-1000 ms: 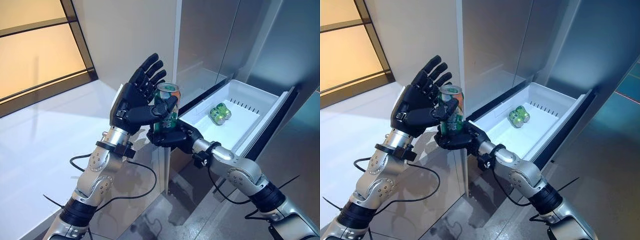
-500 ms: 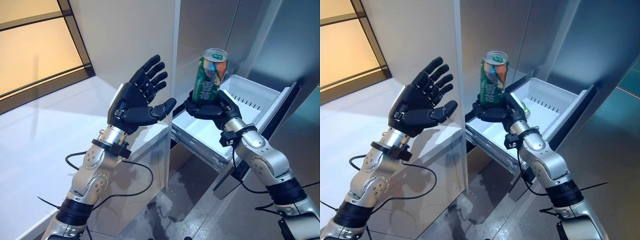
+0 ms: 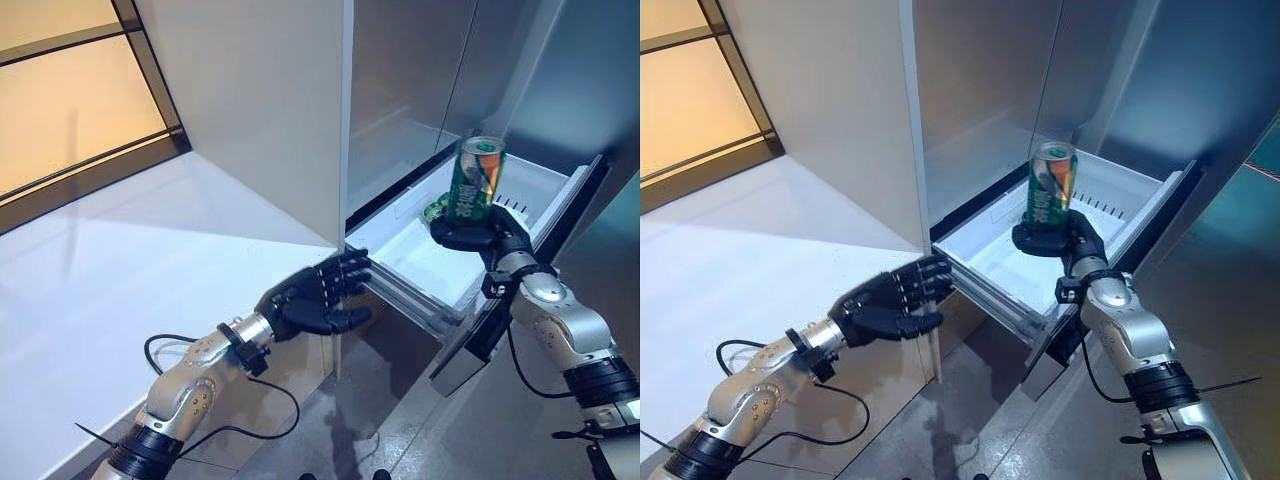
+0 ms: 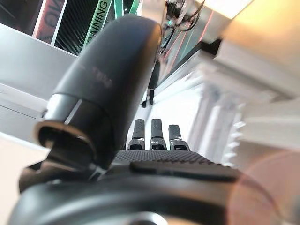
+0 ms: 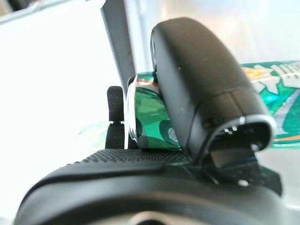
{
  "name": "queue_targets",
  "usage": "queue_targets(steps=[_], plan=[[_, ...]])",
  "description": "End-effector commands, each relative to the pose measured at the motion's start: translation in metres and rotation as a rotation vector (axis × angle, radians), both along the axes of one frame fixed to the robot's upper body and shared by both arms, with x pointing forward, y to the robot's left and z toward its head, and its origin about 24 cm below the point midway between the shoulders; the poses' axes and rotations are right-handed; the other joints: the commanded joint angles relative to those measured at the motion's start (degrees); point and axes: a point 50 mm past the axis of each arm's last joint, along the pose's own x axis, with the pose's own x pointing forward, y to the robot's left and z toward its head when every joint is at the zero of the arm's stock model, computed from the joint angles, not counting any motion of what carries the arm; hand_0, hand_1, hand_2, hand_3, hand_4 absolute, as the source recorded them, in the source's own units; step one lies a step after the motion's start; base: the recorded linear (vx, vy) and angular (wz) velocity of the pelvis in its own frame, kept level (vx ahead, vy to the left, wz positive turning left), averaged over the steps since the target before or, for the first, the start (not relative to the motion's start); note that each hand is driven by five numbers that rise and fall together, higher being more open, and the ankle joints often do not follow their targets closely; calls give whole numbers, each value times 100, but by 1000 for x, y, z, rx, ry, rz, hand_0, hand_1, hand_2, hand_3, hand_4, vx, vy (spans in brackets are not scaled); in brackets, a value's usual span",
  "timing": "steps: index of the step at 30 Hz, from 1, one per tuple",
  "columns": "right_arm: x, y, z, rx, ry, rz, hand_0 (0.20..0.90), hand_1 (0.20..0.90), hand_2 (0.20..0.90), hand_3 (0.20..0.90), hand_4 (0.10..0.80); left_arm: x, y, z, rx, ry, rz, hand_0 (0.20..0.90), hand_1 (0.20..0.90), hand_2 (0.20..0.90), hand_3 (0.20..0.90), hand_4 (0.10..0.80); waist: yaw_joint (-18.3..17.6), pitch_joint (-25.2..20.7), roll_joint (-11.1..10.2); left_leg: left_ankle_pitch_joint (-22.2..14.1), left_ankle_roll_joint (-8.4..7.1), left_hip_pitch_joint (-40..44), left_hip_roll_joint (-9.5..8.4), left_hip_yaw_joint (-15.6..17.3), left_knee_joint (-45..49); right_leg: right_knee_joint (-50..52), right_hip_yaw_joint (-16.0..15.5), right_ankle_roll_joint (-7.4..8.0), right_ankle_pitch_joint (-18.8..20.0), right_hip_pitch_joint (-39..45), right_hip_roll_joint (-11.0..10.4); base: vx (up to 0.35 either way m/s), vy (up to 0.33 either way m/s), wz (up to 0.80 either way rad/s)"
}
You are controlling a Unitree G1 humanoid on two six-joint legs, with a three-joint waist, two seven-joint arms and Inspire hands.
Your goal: Put drinks into fridge and close the fridge
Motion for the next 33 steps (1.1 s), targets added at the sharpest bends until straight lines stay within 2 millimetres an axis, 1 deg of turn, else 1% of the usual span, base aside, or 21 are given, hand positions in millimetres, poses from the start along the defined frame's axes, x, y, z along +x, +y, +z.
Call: queue_targets(steps=[1, 2, 5, 6, 8, 9, 11, 12, 13, 16, 17, 18, 21, 24, 26, 27, 29, 30, 31, 33], plan=[[19, -10, 144, -21, -544, 1, 300, 300, 300, 200, 100, -11, -13, 2, -68, 20, -153, 900, 900, 900, 900, 800, 95, -503, -307, -147, 199, 63, -214, 73, -16, 50, 60, 135, 140, 74, -91, 38, 1, 3], [22, -18, 147, -65, -519, -24, 300, 300, 300, 200, 100, -17, -14, -10, -34, 66, -181, 900, 900, 900, 900, 800, 128, -478, -299, -141, 204, 59, -222, 43, -13, 61, 45, 143, 140, 74, -101, 43, -3, 5], [31, -27, 147, -118, -460, -47, 300, 300, 300, 200, 100, -27, -13, -34, 6, 187, -198, 900, 900, 900, 900, 800, 188, -428, -286, -116, 209, 30, -235, -8, 3, 82, 25, 151, 142, 68, -112, 47, -7, 9], [31, -27, 147, -119, -461, -47, 300, 300, 300, 200, 100, -27, -13, -34, 5, 187, -198, 900, 900, 900, 900, 800, 184, -426, -282, -116, 209, 30, -235, -9, 3, 82, 24, 151, 141, 69, -112, 47, -12, 4], [38, -33, 145, -179, -401, -69, 300, 300, 300, 200, 100, -38, -12, -59, 41, 301, -192, 900, 900, 900, 900, 800, 267, -362, -281, -102, 214, -4, -244, -63, 26, 99, -2, 154, 144, 62, -123, 83, -36, 7], [40, -35, 143, -210, -371, -78, 300, 300, 300, 200, 100, -41, -10, -69, 65, 329, -182, 900, 900, 900, 900, 800, 296, -336, -283, -103, 213, -12, -246, -80, 29, 107, -12, 158, 145, 55, -124, 86, -49, 7], [43, -36, 141, -256, -334, -91, 300, 300, 300, 200, 100, -43, -8, -79, 108, 341, -168, 900, 900, 900, 900, 800, 327, -297, -285, -94, 211, -37, -244, -91, 43, 120, -23, 161, 147, 39, -131, 69, -45, 7], [46, -38, 139, -298, -297, -108, 300, 300, 300, 200, 100, -46, -4, -91, 132, 377, -138, 900, 900, 900, 900, 800, 358, -248, -295, -143, 208, -21, -234, -105, 44, 118, -23, 162, 107, 63, -119, 76, -54, 9], [48, -40, 136, -324, -262, -116, 300, 300, 300, 200, 100, -47, -2, -98, 153, 386, -126, 900, 900, 900, 900, 800, 377, -220, -304, -139, 206, -37, -232, -112, 47, 125, -26, 161, 108, 48, -118, 73, -62, 5], [50, -53, 132, -420, -162, -158, 300, 300, 300, 200, 100, -48, 8, -118, 241, 402, -45, 900, 900, 900, 900, 800, 475, -76, -336, -90, 216, -207, -226, -172, 80, 183, -7, 149, 111, -98, -99, 5, -86, 8], [50, -55, 132, -437, -143, -167, 300, 300, 300, 200, 100, -47, 10, -122, 275, 386, -21, 900, 900, 900, 900, 800, 500, -38, -342, -75, 221, -265, -227, -192, 92, 208, -6, 143, 109, -153, -97, -78, -103, 10], [50, -59, 133, -446, -136, -184, 300, 300, 300, 200, 100, -45, 17, -127, 315, 371, 1, 900, 900, 900, 900, 800, 544, 64, -353, -47, 227, -375, -221, -234, 109, 247, -6, 132, 110, -254, -85, -156, -110, 10], [49, -65, 140, -465, -128, -213, 300, 300, 300, 200, 100, -37, 29, -133, 399, 322, 77, 900, 900, 900, 900, 800, 608, 316, -359, 5, 237, -643, -210, -325, 149, 320, -20, 112, 116, -493, -60, -196, -101, 8], [47, -73, 141, -497, -75, -230, 300, 300, 300, 200, 100, -37, 49, -147, 503, 338, 187, 900, 900, 900, 900, 800, 659, 549, -374, 66, 245, -855, -214, -436, 178, 367, -44, 81, 126, -668, -32, -114, -91, 15], [44, -79, 135, -518, -7, -231, 300, 300, 300, 200, 100, -42, 61, -157, 564, 366, 252, 900, 900, 900, 900, 800, 678, 626, -392, 87, 237, -927, -214, -471, 203, 391, -68, 70, 126, -726, -31, -20, -61, 5], [42, -84, 130, -536, 35, -230, 300, 300, 300, 200, 100, -45, 71, -164, 600, 393, 305, 900, 900, 900, 900, 800, 691, 683, -406, 100, 235, -986, -216, -499, 221, 410, -82, 46, 120, -775, -22, -23, -41, 2], [41, -87, 126, -532, 73, -231, 300, 300, 300, 200, 100, -47, 77, -167, 614, 422, 358, 900, 900, 900, 900, 800, 700, 733, -408, 112, 229, -1028, -215, -517, 232, 426, -96, 32, 113, -811, -19, -33, -34, 5], [38, -92, 121, -543, 117, -242, 300, 300, 300, 200, 100, -49, 86, -170, 643, 448, 401, 900, 900, 900, 900, 800, 721, 820, -400, 126, 219, -1115, -223, -544, 274, 456, -125, 13, 109, -874, -23, -63, -28, 11], [37, -95, 119, -552, 140, -245, 300, 300, 300, 200, 100, -51, 91, -172, 655, 460, 424, 900, 900, 900, 900, 800, 734, 875, -388, 137, 213, -1176, -229, -555, 298, 468, -135, 3, 107, -917, -23, -60, -25, 12], [35, -98, 116, -566, 176, -245, 300, 300, 300, 200, 100, -53, 96, -174, 672, 477, 444, 900, 900, 900, 900, 800, 749, 931, -375, 146, 210, -1227, -234, -566, 314, 479, -144, -11, 103, -958, -18, -42, -7, 9]])
